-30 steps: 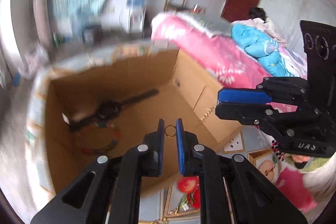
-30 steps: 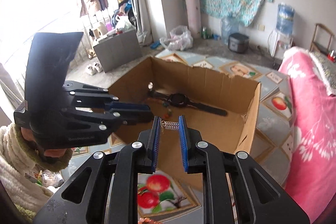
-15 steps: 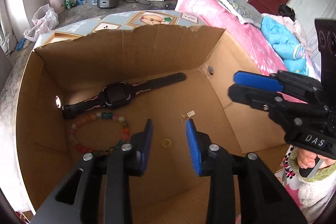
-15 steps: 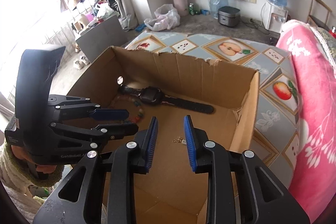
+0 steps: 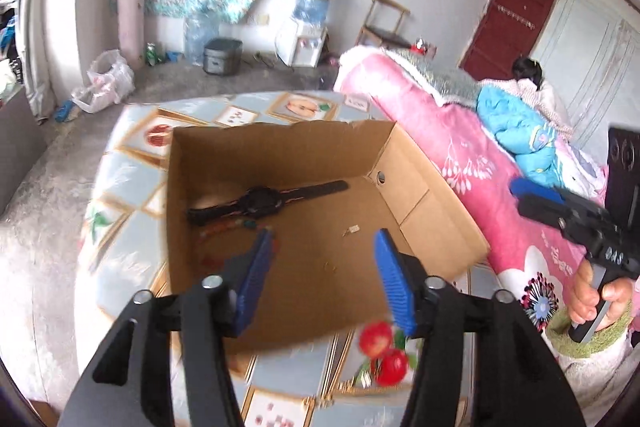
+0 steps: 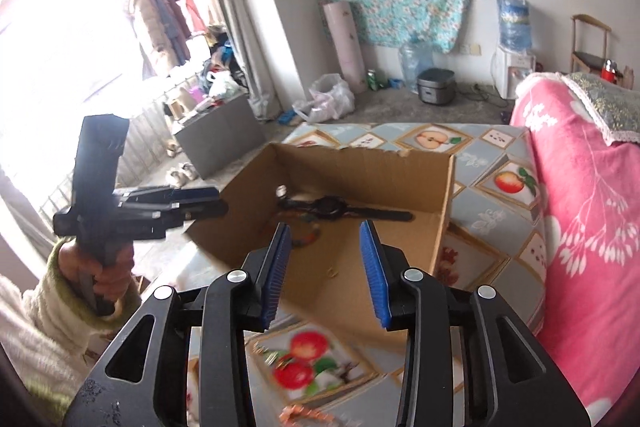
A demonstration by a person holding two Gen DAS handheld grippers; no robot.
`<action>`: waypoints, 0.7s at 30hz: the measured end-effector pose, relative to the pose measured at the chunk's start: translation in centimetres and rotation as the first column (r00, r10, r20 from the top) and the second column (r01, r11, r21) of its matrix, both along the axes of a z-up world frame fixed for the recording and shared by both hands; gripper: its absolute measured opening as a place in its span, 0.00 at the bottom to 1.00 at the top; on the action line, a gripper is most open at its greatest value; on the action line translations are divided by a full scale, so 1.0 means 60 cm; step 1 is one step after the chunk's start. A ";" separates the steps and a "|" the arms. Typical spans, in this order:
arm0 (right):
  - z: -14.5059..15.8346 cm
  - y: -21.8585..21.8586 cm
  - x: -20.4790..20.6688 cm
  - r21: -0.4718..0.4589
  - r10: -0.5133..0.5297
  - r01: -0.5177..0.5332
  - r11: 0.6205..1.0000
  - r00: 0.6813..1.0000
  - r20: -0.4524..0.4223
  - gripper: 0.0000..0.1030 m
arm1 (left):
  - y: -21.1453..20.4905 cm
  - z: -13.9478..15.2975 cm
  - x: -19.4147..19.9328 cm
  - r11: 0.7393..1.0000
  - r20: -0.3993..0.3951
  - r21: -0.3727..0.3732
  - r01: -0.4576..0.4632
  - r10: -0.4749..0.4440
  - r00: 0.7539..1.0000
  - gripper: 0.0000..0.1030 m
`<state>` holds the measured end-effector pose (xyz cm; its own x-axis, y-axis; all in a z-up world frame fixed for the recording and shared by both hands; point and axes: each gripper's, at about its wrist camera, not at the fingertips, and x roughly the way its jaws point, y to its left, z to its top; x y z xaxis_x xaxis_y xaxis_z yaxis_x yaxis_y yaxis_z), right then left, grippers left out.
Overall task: Organize jewelry
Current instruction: 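Move the right tool back to the gold charms on the cloth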
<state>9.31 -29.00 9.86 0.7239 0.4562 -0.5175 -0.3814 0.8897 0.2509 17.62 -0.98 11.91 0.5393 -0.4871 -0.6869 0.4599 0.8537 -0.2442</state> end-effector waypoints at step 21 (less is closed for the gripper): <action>-0.209 0.139 -0.043 0.058 0.076 -0.058 0.997 0.920 -0.384 0.28 | 0.009 -0.203 -0.174 0.979 -0.076 0.201 0.037 -0.022 0.997 0.64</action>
